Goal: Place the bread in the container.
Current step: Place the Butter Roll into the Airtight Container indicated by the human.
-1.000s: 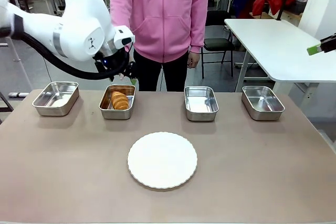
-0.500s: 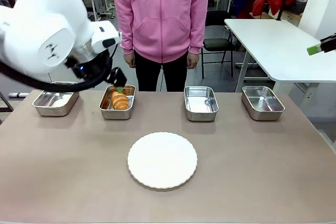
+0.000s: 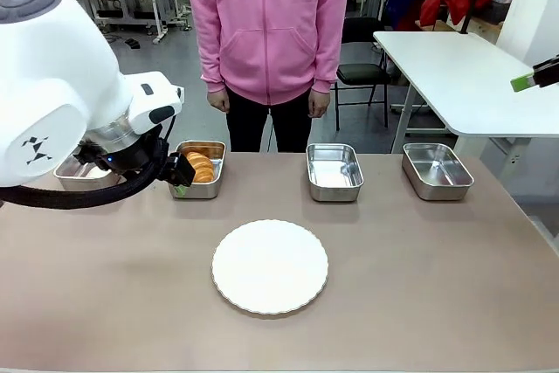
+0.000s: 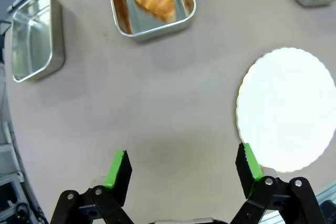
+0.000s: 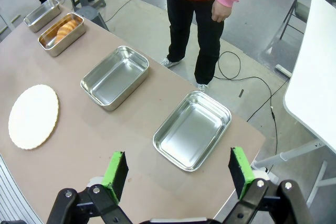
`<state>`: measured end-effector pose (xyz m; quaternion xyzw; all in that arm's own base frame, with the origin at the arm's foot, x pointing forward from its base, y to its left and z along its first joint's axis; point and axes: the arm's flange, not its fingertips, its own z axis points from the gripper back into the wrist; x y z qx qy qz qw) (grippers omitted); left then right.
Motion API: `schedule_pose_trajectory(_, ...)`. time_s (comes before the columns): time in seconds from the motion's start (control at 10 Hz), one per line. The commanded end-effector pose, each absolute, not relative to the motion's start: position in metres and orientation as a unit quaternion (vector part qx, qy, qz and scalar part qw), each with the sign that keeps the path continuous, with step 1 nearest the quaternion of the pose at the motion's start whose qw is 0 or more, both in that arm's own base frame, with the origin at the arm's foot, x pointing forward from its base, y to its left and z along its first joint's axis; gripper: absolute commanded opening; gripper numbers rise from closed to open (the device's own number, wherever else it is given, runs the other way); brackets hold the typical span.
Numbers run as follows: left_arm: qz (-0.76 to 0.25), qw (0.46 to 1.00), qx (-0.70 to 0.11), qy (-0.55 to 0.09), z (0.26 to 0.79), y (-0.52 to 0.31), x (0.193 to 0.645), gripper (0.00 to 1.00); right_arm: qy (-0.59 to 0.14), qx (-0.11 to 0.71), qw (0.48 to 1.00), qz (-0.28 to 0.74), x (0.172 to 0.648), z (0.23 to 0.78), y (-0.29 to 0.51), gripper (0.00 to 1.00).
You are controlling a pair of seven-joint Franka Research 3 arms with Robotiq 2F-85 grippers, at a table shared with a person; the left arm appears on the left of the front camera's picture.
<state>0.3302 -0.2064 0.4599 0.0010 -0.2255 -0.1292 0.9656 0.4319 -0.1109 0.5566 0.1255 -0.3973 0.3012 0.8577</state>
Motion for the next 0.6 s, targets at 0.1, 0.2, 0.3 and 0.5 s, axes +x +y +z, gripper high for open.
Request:
schedule_pose_trajectory(0.1, -0.129, 0.966, 0.001, -0.226, 0.46, -0.206, 0.33, 1.0, -0.405, 0.134, 0.853, 0.301, 0.433, 0.557, -0.11, 1.0)
schedule_pose_trajectory(0.2, -0.129, 0.966, 0.001, -0.226, 0.46, -0.206, 0.33, 1.0, -0.405, 0.134, 0.853, 0.301, 0.433, 0.557, -0.11, 1.0)
schedule_pose_trajectory(0.3, -0.129, 0.966, 0.001, -0.226, 0.46, -0.206, 0.33, 1.0, -0.405, 0.134, 0.853, 0.301, 0.433, 0.557, -0.11, 1.0)
schedule_pose_trajectory(0.5, -0.129, 0.966, 0.001, -0.226, 0.46, -0.206, 0.33, 1.0, -0.405, 0.134, 0.853, 0.301, 0.433, 0.557, -0.11, 1.0)
